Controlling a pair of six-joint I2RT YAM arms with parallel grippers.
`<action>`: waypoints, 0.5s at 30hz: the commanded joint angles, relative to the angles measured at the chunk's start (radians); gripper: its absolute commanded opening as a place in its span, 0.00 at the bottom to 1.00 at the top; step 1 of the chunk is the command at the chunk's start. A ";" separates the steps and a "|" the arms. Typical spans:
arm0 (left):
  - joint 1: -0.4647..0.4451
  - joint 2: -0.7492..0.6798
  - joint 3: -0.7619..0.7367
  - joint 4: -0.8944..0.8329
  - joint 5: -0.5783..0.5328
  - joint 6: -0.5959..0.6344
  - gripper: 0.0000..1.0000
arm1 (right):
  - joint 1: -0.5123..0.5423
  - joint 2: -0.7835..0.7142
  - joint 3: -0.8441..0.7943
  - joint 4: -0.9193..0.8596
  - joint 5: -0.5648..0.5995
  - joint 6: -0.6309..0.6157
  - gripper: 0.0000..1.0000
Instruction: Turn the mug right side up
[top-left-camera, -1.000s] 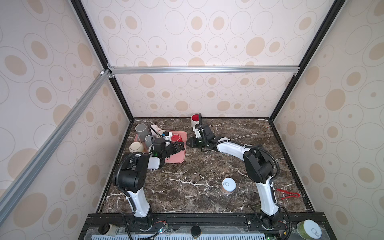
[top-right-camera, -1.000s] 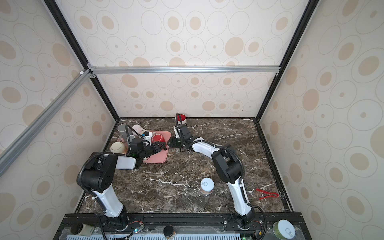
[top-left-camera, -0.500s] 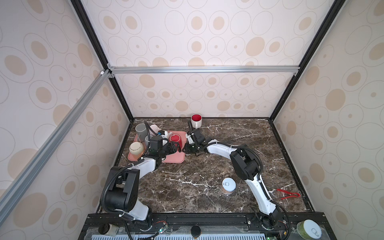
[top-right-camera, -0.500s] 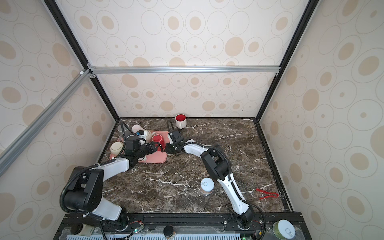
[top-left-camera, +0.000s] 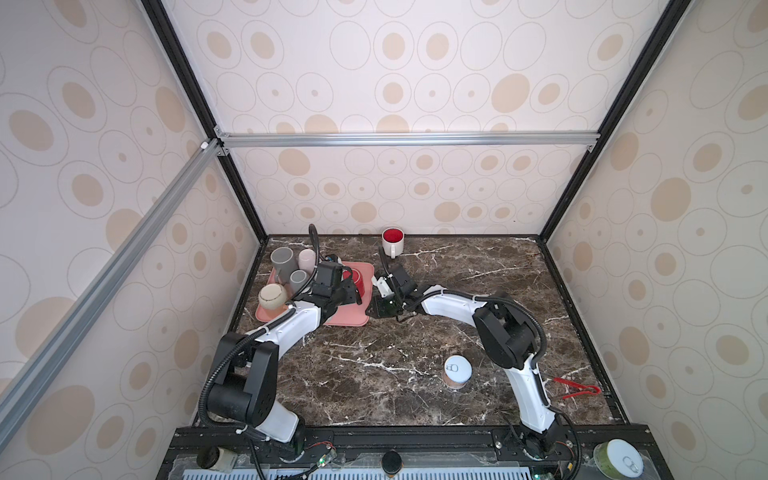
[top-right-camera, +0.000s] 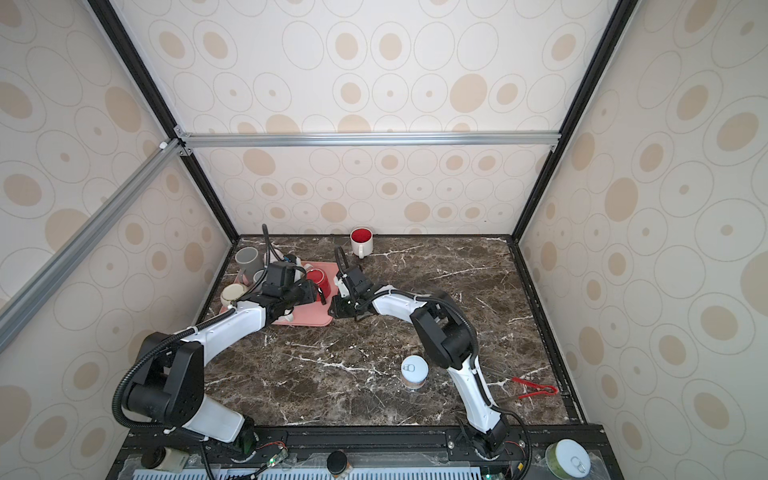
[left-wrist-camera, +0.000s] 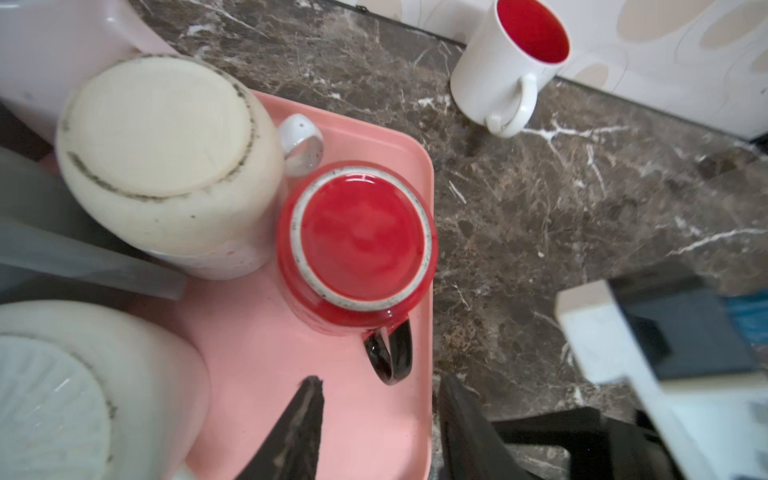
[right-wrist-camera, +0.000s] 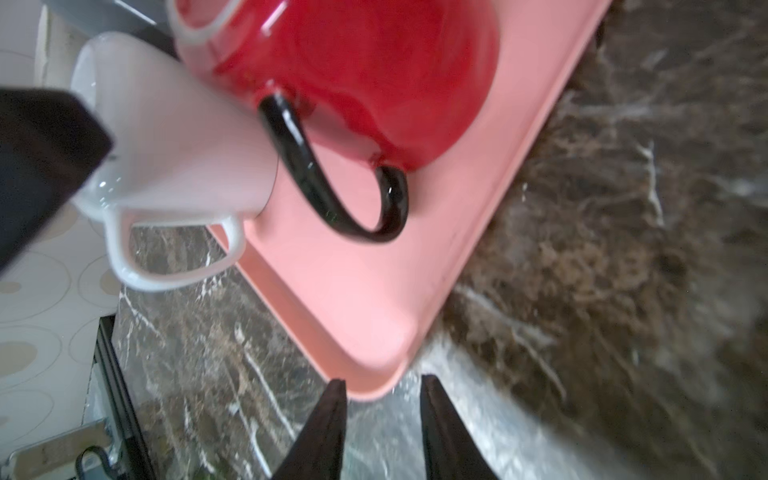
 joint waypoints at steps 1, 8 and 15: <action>-0.030 0.046 0.055 -0.100 -0.101 -0.048 0.52 | -0.014 -0.107 -0.075 0.071 0.030 0.016 0.34; -0.057 0.162 0.134 -0.099 -0.106 -0.094 0.57 | -0.014 -0.210 -0.192 0.090 0.068 0.017 0.34; -0.058 0.286 0.254 -0.170 -0.211 -0.114 0.55 | -0.014 -0.259 -0.252 0.113 0.067 0.033 0.34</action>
